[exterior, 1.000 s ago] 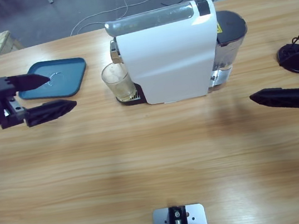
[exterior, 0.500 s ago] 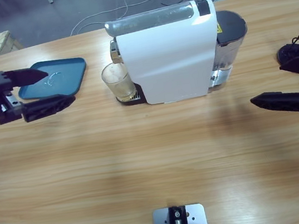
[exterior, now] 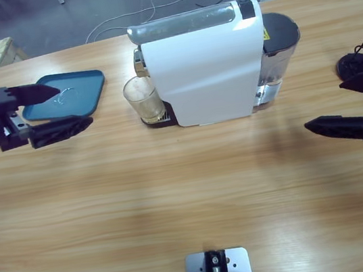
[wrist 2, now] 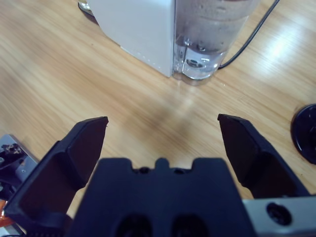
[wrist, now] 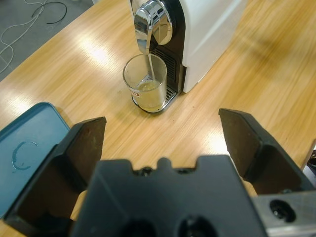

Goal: Pour coffee

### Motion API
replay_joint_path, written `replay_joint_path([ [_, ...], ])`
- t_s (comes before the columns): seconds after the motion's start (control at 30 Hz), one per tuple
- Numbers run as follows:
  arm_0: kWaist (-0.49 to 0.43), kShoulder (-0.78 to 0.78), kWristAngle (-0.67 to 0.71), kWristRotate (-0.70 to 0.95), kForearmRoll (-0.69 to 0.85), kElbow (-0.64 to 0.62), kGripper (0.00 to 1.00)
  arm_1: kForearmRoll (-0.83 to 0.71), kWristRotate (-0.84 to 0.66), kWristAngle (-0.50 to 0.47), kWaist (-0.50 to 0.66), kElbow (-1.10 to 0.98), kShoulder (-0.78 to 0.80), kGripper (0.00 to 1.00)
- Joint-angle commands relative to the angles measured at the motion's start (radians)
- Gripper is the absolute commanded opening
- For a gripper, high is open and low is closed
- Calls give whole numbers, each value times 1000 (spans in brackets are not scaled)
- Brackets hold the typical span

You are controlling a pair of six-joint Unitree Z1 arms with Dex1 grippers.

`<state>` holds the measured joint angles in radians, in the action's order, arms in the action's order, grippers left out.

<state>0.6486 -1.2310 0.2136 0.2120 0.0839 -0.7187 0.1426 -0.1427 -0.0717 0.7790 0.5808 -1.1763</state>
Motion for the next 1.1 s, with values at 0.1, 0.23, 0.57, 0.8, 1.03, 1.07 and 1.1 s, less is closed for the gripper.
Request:
replay_joint_path([
  [0.1,10,-30,-3,-5,-3,27,982,-32,-11,4,13,-45,10,1000],
  [0.23,10,-29,-3,-5,-3,30,982,-34,-11,4,13,-49,11,1000],
  [0.57,-28,-24,25,61,-50,43,982,-38,-11,12,13,-51,-6,1000],
  [0.8,-106,-228,124,187,-255,45,982,-38,-11,21,13,-50,-26,1000],
  [1.03,-106,-385,171,208,-383,74,982,-38,-11,22,13,-47,-50,1000],
  [1.07,-106,-410,179,208,-404,74,982,-38,-11,26,13,-47,-52,1000],
  [1.1,-106,-435,189,208,-426,74,982,-38,-11,29,13,-47,-52,1000],
])
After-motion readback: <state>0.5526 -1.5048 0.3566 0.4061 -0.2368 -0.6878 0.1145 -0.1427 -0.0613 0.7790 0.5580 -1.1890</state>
